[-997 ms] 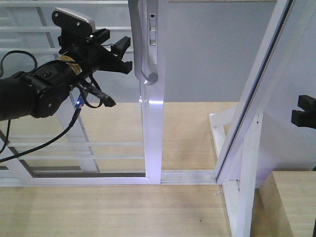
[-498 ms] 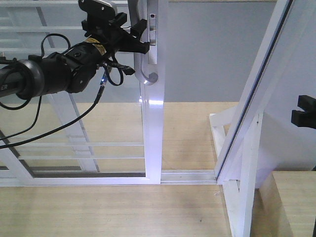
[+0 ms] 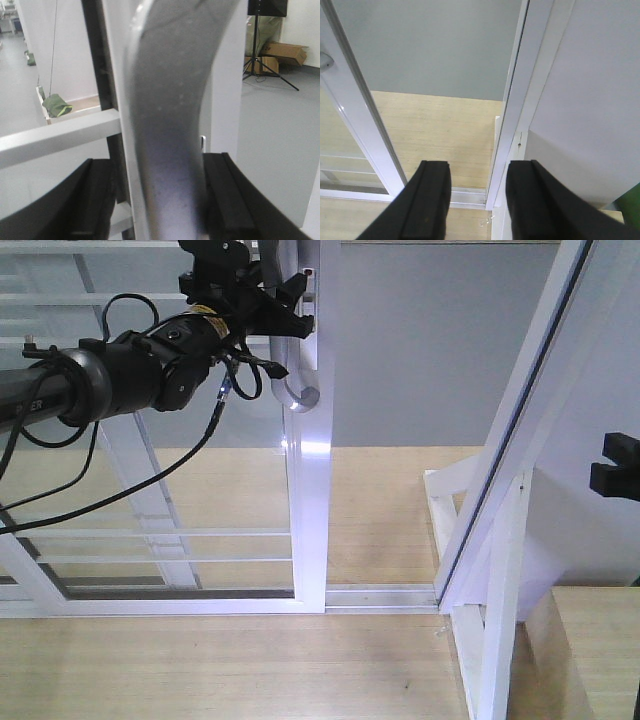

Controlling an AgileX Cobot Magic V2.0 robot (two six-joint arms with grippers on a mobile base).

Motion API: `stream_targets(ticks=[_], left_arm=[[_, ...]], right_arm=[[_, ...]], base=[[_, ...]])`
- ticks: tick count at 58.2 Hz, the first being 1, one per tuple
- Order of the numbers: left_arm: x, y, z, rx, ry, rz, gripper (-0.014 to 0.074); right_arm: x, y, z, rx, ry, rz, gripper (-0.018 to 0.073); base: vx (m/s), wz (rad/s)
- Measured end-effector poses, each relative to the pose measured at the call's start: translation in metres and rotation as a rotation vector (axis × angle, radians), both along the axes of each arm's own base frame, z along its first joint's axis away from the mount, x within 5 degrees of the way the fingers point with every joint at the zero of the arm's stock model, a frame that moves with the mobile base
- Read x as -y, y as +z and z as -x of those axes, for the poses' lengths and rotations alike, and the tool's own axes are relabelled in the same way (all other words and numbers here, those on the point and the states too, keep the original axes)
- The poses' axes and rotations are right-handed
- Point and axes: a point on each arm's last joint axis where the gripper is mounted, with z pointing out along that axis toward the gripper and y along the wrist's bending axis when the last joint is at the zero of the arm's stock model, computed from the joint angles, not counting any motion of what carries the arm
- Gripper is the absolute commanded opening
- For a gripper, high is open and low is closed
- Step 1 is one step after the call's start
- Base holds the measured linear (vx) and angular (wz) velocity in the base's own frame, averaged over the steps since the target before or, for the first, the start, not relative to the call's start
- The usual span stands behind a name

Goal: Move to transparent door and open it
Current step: 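Reach the left gripper to the silver handle and grasp it, then push the handle with the left gripper, sliding the panel farther open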

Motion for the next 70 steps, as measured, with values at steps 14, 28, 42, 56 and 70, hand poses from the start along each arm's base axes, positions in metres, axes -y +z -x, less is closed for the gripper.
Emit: stream_targets(ticks=[14, 28, 42, 56, 70], left_arm=[[-0.002, 0.001, 0.001, -0.076, 0.047, 0.043, 0.047], [-0.014, 0.013, 0.005, -0.145, 0.075, -0.026, 0.047], [-0.037, 0.022, 0.004, -0.164, 0.118, -0.086, 0.047], [-0.066, 0.031, 0.002, -0.201, 0.181, -0.087, 0.047], [-0.094, 0.043, 0.002, -0.231, 0.239, -0.092, 0.047]], right_arm=[[0.0, 0.0, 0.0, 0.0, 0.0, 0.0, 0.035], [0.0, 0.0, 0.0, 0.0, 0.0, 0.0, 0.035], [0.0, 0.0, 0.0, 0.0, 0.0, 0.0, 0.035], [0.0, 0.0, 0.0, 0.0, 0.0, 0.0, 0.035], [0.0, 0.0, 0.0, -0.001, 0.0, 0.0, 0.035]], base=[[0.0, 0.0], [0.0, 0.0], [0.0, 0.0], [0.0, 0.0], [0.0, 0.0]])
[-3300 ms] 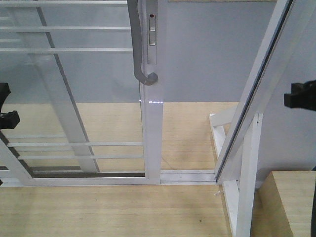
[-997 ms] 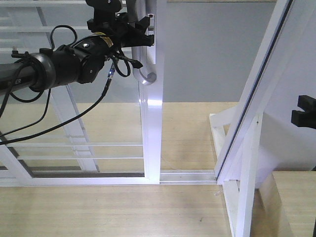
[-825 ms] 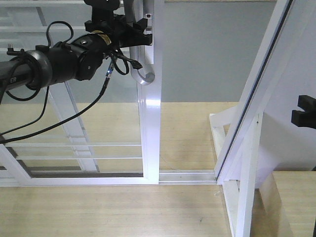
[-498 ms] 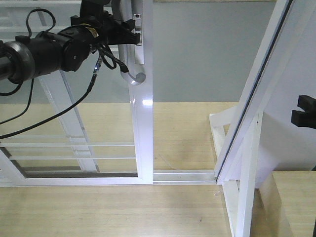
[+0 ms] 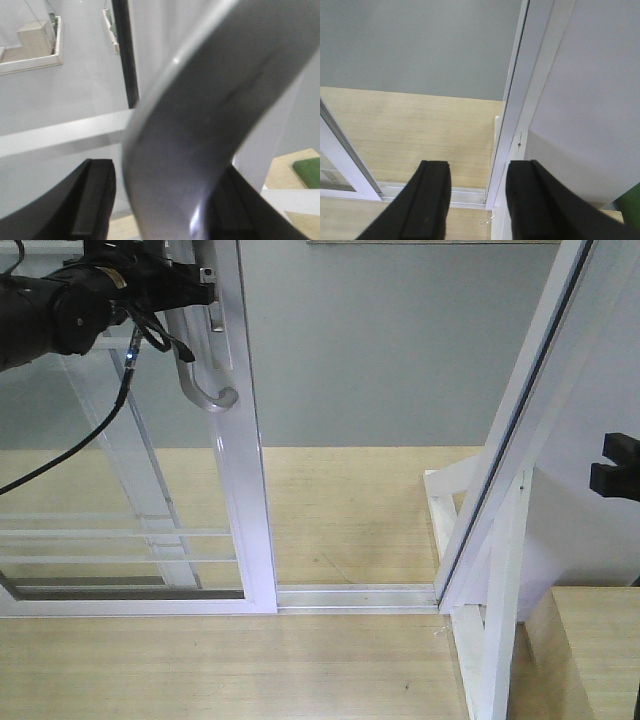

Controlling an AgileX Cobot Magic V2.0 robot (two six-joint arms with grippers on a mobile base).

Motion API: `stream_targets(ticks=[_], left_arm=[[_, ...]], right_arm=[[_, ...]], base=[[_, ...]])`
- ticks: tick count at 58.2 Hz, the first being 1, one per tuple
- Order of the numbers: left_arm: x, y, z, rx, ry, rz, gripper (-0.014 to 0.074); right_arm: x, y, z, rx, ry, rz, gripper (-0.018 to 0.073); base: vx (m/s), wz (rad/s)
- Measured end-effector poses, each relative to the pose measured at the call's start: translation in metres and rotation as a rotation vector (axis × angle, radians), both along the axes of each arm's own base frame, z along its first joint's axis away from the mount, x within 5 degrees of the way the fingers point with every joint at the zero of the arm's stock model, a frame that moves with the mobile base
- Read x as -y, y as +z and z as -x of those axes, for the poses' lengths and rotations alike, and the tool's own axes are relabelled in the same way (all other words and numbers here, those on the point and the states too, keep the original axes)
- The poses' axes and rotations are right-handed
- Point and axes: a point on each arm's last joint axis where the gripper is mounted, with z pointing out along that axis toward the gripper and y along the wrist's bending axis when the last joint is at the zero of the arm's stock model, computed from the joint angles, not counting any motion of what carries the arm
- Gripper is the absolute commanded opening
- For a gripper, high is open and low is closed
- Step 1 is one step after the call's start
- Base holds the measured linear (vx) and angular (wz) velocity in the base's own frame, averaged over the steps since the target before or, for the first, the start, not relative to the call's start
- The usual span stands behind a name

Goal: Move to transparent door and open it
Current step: 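Push the handle with the left gripper, sliding the panel farther open, then release the handle and withdraw the left gripper from the door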

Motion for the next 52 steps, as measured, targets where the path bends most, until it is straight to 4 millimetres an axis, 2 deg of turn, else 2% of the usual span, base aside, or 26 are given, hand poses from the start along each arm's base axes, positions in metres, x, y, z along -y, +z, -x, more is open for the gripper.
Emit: stream_targets(ticks=[9, 30, 43, 52], left_arm=[[-0.005, 0.008, 0.005, -0.017, -0.003, -0.048, 0.047], [-0.041, 0.017, 0.016, -0.114, 0.065, -0.112, 0.047], [-0.071, 0.005, 0.036, -0.193, 0.127, -0.13, 0.0459], [-0.097, -0.011, 0.056, -0.243, 0.181, -0.142, 0.0425]], right_arm=[[0.0, 0.0, 0.0, 0.0, 0.0, 0.0, 0.035], [0.0, 0.0, 0.0, 0.0, 0.0, 0.0, 0.035], [0.0, 0.0, 0.0, 0.0, 0.0, 0.0, 0.035], [0.0, 0.0, 0.0, 0.0, 0.0, 0.0, 0.035]], base=[[0.0, 0.0], [0.0, 0.0], [0.0, 0.0], [0.0, 0.0]])
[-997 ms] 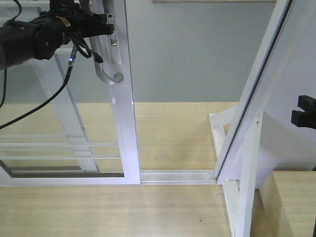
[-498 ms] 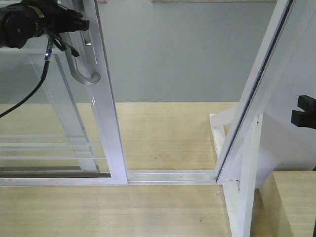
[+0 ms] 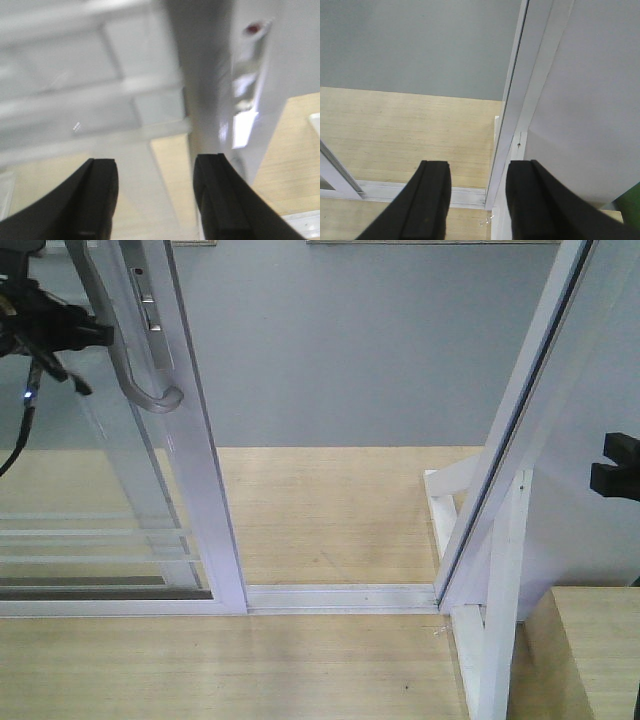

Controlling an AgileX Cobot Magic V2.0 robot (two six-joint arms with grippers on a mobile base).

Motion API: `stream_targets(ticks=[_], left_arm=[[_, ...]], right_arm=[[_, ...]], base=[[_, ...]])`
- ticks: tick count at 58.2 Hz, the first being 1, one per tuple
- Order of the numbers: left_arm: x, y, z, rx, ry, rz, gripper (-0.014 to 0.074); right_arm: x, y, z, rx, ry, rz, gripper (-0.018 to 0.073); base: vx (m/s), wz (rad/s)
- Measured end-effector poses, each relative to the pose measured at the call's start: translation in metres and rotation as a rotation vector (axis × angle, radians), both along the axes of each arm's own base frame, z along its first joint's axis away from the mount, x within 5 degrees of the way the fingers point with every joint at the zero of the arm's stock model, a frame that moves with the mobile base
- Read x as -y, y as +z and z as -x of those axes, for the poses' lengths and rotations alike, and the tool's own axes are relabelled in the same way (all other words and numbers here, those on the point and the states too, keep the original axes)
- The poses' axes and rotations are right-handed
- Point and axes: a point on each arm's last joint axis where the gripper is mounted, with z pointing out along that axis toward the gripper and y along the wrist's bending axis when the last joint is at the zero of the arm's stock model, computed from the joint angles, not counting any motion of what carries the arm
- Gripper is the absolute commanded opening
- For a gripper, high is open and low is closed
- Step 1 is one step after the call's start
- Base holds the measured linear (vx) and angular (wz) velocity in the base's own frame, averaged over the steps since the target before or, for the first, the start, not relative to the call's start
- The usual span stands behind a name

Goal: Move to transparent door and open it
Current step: 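Release the handle and withdraw the left gripper from the door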

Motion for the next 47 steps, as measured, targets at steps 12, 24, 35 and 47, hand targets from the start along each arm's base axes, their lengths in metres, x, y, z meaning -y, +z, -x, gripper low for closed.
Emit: stream_targets(ticks=[12, 24, 35, 47], left_arm=[[-0.01, -0.006, 0.031, 0.028, 0.016, 0.001, 0.04], [-0.009, 0.002, 0.073, 0.069, 0.012, 0.004, 0.04], [-0.009, 0.02, 0.124, 0.164, 0.008, 0.006, 0.04], [-0.009, 0.036, 0.172, 0.274, 0.017, 0.028, 0.04]], right_arm=[[0.0, 0.0, 0.0, 0.0, 0.0, 0.0, 0.035], [0.0, 0.0, 0.0, -0.001, 0.0, 0.0, 0.035], [0.0, -0.001, 0.001, -0.014, 0.002, -0.001, 0.035], [0.0, -0.001, 0.001, -0.014, 0.002, -0.001, 0.035]], base=[[0.0, 0.0], [0.0, 0.0], [0.0, 0.0], [0.0, 0.0]])
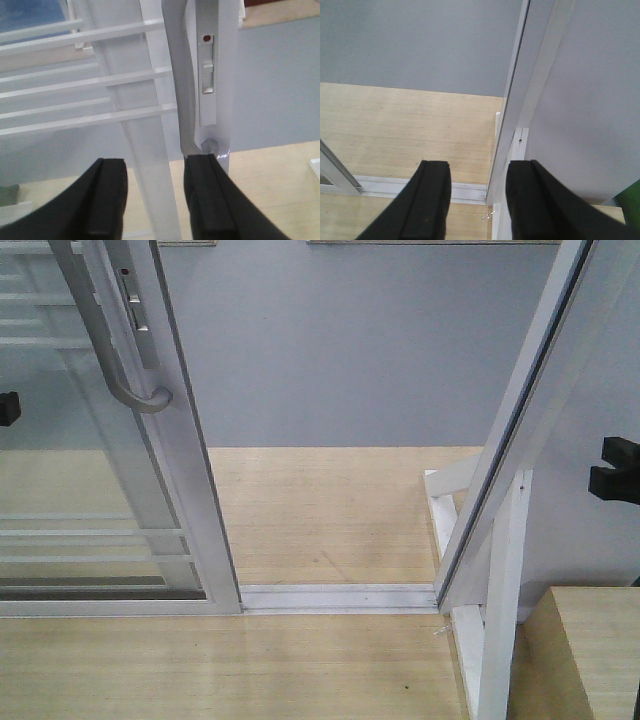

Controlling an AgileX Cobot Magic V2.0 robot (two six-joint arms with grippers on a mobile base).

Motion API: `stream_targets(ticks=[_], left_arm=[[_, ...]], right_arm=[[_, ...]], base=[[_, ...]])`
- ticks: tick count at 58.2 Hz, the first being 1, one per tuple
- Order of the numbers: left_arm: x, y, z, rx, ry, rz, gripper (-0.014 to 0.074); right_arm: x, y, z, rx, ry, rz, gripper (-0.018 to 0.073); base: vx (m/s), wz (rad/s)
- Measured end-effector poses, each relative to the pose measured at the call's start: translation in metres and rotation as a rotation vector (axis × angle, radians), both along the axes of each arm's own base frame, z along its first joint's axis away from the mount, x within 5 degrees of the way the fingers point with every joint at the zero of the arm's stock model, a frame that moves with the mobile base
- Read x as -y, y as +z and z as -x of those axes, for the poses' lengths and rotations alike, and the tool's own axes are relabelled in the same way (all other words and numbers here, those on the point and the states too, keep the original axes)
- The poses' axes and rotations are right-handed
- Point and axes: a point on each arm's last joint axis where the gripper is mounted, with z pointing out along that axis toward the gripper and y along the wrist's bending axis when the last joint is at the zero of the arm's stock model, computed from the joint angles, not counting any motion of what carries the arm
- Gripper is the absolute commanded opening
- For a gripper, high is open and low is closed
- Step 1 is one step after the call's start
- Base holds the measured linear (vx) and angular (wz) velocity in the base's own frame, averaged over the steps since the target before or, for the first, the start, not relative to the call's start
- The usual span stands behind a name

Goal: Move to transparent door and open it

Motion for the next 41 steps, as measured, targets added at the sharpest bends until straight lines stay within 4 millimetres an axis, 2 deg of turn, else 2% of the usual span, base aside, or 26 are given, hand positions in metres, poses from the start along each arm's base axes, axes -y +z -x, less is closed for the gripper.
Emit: stream_targets(ticks=[9, 17, 32, 41], left_arm=[[-0.001, 0.009, 0.03, 0.012, 0.022, 0.031, 0.04], [-0.002, 0.011, 0.045, -0.018, 0.039, 0.044, 0.04], [-0.003, 0.011, 0.051, -0.041, 0.046, 0.049, 0.0394], [0.001, 0.005, 0.058, -0.047, 0.035, 0.096, 0.0313]], right_arm=[[0.0, 0.0, 0.0, 0.0, 0.0, 0.0, 0.035], [0.0, 0.0, 0.0, -0.001, 0.0, 0.0, 0.035], [0.0, 0.0, 0.0, -0.001, 0.0, 0.0, 0.035], [0.0, 0.0, 0.0, -0.002, 0.0, 0.0, 0.035]], base=[[0.0, 0.0], [0.0, 0.0], [0.0, 0.0], [0.0, 0.0]])
